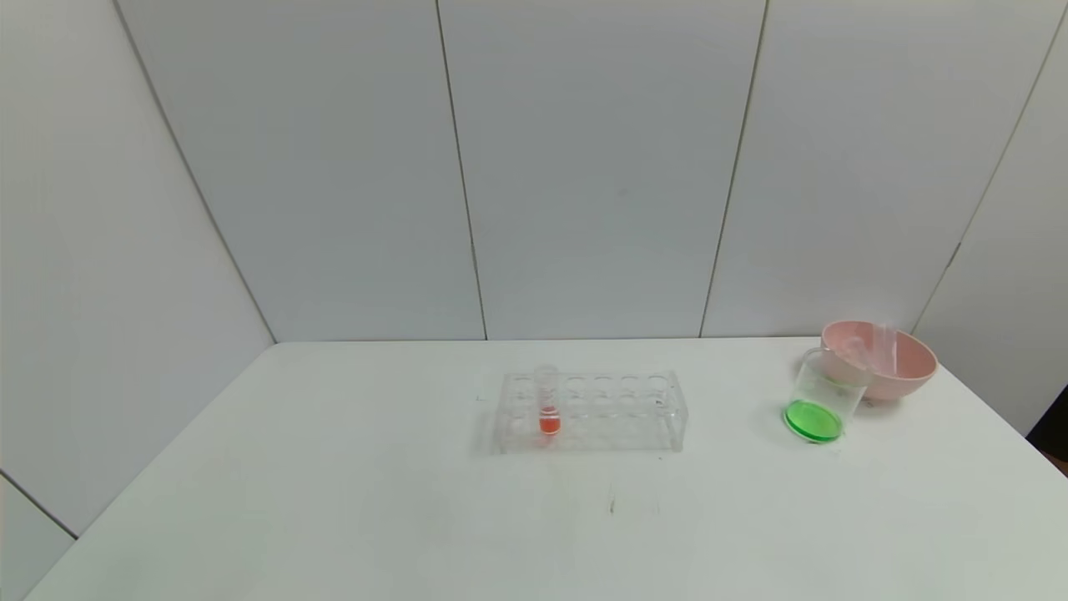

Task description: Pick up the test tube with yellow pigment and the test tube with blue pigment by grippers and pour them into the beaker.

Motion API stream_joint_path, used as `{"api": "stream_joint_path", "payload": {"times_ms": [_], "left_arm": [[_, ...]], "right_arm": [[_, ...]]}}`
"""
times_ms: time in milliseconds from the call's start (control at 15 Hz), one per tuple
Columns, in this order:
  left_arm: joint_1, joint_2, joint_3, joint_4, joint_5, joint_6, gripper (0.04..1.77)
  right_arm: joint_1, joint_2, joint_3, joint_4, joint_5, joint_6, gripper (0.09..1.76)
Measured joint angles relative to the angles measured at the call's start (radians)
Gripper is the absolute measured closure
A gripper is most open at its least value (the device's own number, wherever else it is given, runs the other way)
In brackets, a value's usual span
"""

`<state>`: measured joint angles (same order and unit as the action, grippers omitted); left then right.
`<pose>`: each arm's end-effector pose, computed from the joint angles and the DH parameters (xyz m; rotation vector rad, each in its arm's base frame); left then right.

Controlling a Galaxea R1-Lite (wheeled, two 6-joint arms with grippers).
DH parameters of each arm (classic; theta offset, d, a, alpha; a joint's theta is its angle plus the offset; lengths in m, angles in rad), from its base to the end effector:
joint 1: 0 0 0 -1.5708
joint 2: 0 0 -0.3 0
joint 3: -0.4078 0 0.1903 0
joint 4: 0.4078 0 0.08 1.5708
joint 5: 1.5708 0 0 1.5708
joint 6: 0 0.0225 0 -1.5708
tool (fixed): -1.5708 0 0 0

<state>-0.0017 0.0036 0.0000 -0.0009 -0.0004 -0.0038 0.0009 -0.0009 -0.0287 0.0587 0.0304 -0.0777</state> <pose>-0.0225 0.0000 0.0756 -0.0038 0.0027 -0.0021 -0.0252 0.0007 0.0774 -0.0773 0.0279 0.0324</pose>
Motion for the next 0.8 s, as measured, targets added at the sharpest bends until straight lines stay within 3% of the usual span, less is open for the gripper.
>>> {"api": "stream_joint_path", "payload": {"times_ms": [800], "left_arm": [[0.0, 0.0, 0.0, 0.0, 0.0, 0.0, 0.05]], "right_arm": [[0.0, 0.0, 0.008, -0.013, 0.002, 0.002, 0.14]]}}
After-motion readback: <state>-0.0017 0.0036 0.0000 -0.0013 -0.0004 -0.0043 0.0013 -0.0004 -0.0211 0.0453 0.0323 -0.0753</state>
